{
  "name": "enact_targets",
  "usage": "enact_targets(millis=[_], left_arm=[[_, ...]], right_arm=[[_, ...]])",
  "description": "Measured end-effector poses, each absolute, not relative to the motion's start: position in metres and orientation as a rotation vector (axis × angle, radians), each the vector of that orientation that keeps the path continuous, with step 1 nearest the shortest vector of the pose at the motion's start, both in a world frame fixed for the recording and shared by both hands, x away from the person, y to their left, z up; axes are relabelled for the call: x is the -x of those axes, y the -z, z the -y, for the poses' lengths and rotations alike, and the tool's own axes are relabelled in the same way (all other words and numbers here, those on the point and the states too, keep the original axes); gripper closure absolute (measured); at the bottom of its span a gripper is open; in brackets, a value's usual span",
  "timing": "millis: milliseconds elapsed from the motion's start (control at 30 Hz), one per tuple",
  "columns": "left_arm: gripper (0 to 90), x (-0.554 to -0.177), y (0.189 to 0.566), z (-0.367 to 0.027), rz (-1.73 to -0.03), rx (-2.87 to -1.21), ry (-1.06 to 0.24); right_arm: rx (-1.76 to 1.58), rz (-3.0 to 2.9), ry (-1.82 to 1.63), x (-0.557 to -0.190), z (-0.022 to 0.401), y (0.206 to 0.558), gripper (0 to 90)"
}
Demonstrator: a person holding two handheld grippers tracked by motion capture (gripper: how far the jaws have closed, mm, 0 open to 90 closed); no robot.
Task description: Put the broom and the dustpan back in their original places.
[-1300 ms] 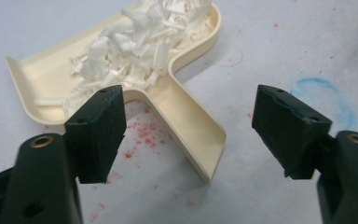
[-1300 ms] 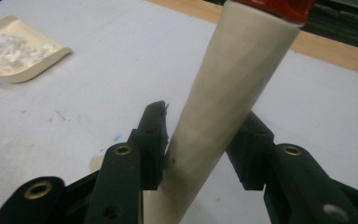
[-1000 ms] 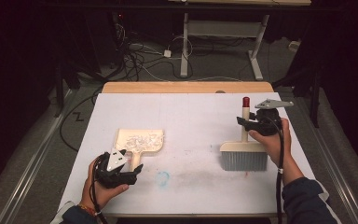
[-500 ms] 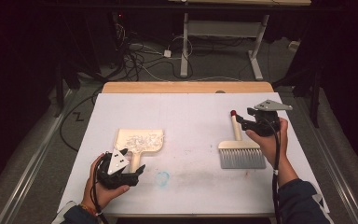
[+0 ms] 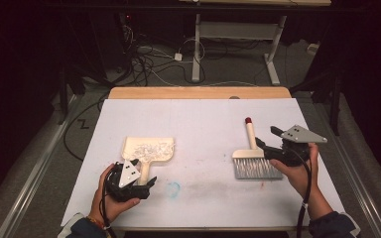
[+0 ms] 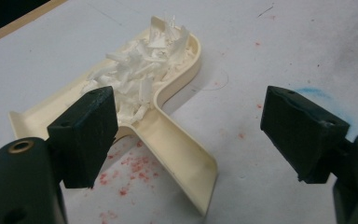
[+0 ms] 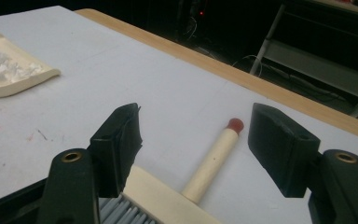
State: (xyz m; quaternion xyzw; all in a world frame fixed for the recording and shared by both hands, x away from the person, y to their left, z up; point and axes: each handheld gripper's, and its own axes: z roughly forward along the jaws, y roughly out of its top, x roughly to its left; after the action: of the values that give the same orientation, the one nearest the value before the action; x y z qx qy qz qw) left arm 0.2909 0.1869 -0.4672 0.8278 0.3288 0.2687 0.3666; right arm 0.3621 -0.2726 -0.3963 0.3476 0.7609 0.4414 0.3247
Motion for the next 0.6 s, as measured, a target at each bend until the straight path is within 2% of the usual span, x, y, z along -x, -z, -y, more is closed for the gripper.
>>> enact_targets(millis=[600], left_arm=[[18.0, -0.285, 0.471, -0.185, -0.828, -2.143, -0.703]], right_arm=[[-0.819, -1.967, -1.174, -0.325, 0.275, 0.390, 28.5]])
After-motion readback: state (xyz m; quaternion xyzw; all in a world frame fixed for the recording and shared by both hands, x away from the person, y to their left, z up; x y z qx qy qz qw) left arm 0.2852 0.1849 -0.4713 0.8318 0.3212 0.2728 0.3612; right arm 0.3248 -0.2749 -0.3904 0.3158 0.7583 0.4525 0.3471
